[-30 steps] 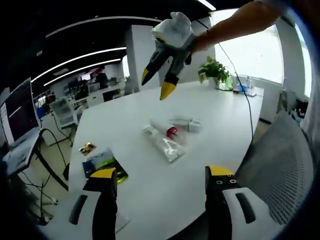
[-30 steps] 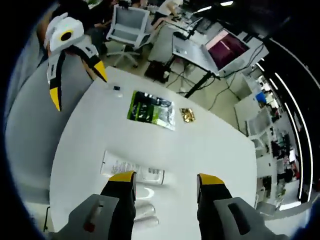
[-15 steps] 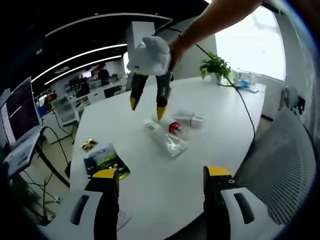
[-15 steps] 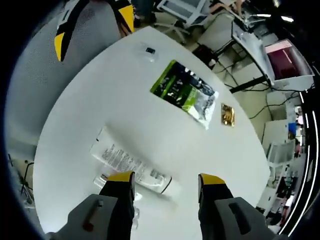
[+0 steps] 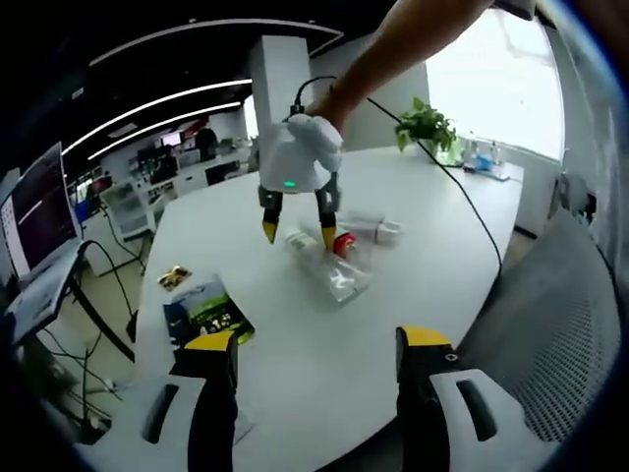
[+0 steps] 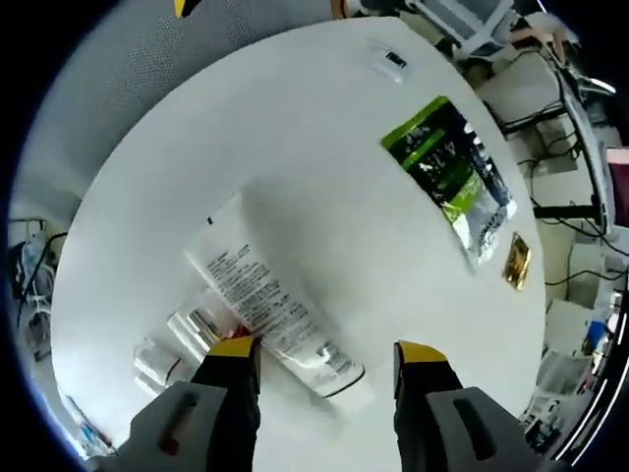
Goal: Arrange the skincare products in the storage area until every visible bottle or jar stands upright without overlapping.
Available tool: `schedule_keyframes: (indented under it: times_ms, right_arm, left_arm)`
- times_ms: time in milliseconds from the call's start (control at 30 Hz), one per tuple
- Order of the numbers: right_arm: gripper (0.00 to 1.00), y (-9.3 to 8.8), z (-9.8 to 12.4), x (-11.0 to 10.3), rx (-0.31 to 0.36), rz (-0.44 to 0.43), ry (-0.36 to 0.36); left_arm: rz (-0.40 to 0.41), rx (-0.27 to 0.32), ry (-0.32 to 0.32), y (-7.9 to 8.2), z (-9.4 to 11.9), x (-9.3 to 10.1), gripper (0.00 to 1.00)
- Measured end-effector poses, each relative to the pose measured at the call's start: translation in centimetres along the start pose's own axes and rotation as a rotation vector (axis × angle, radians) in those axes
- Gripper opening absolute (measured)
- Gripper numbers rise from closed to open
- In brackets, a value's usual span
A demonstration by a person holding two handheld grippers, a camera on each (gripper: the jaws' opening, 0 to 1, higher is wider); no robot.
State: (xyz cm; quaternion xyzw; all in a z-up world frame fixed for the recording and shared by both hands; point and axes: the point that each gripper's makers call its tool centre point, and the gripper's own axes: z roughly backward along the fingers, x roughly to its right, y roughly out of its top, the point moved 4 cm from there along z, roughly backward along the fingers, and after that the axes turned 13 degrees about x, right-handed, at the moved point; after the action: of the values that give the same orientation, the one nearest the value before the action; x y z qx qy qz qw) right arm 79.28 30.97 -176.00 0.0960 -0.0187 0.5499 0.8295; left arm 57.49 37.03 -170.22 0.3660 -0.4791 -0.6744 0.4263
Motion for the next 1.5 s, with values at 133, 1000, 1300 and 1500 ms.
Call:
schedule_keyframes:
  times_ms: [133,1000,1300,1500]
  right_arm:
    - [0.55,0.0,-0.4,0.1,0.013,0.003,0.01]
    - [0.31,1.2,-2.8,0.1,0.017,0.064,0.163]
    - [0.25,1.4,-2.9,0.2,0.012,0.076,0.151]
    - [0.22,1.9,-1.9,1.4,0.059,0.008,0.065]
  left_arm:
    - [0.007,-0.001,0.0,0.0,0.0,0.0,0.61]
    - [0.012,-0.037,0.0,-0.6,0.0,0.0,0.56]
    - [0.013,-0.055,-0.009,-0.9,-0.1,0.1,0.58]
    - [0.009,-0.058,-0.011,-1.0,-0.1,0.1,0.57]
